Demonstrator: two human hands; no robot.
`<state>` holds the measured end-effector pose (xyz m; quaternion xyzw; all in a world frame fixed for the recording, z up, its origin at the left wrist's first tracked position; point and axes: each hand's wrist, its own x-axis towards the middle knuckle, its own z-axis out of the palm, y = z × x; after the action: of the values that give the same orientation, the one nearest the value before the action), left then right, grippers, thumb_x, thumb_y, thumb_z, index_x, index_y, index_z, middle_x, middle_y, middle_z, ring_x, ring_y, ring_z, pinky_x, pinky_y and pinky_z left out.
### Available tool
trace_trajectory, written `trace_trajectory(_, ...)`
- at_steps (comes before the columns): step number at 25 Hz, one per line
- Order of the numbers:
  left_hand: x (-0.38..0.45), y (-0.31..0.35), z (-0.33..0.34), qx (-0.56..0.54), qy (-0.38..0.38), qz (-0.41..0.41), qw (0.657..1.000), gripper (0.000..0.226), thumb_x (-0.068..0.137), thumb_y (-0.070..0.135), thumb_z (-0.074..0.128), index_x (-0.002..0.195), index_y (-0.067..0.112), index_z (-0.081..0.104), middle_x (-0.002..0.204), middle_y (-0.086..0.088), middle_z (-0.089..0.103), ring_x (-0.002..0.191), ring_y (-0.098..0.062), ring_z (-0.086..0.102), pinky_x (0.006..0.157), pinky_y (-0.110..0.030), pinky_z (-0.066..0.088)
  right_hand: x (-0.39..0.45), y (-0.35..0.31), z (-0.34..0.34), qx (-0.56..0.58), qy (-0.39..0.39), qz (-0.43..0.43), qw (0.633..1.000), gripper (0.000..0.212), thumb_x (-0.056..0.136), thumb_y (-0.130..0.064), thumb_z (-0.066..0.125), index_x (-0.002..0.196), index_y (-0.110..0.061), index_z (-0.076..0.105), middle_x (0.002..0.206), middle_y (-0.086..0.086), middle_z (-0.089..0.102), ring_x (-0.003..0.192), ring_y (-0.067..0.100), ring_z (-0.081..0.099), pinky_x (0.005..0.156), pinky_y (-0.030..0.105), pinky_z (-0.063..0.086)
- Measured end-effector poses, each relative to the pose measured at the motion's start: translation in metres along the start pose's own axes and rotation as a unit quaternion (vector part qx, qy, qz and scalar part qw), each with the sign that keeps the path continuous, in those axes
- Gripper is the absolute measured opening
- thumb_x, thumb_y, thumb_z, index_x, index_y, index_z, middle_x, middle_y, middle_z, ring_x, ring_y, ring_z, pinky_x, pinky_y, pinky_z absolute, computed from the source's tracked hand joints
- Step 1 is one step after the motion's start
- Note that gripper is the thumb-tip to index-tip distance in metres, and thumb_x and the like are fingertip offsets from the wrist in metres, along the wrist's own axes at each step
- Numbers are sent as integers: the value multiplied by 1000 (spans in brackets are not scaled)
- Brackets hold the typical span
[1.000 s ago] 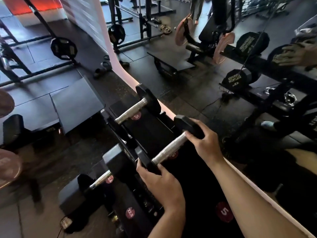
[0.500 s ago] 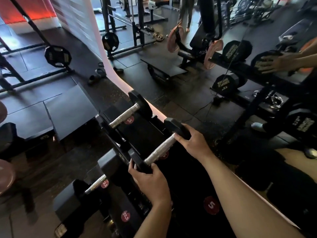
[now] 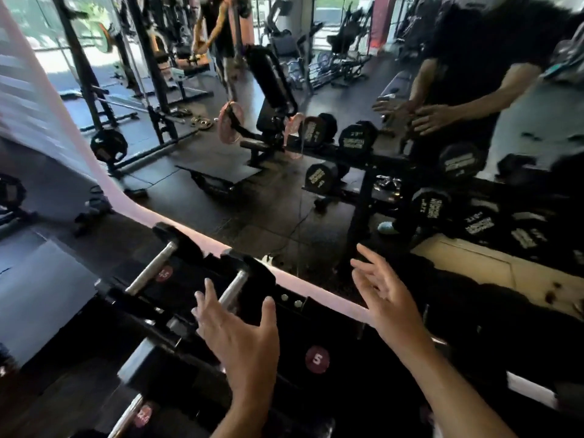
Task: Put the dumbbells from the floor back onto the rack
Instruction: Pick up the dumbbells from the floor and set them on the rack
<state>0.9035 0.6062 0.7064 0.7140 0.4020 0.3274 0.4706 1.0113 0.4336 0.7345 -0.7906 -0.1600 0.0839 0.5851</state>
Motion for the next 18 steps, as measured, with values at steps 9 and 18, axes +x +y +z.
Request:
trace_trajectory(9,-169,88,25,33,-411,176,894,92,83,38,80,159,23,31,159,-4,37,147,-20,32,118,-40,29,-274,-15,-234,5,298,78,951,41,97,-58,48,137,-59,48,132,-32,60,115,-27,50,88,10,40)
trace_trajectory(18,-523,171,-11,-52,-716,291,632,70,82,53,72,146,40,47,150,18,45,141,-5,38,108,-28,32,-680,-42,-329,-34,566,137,812,45,101,-46,48,146,-46,46,134,-20,60,120,-10,55,93,15,42)
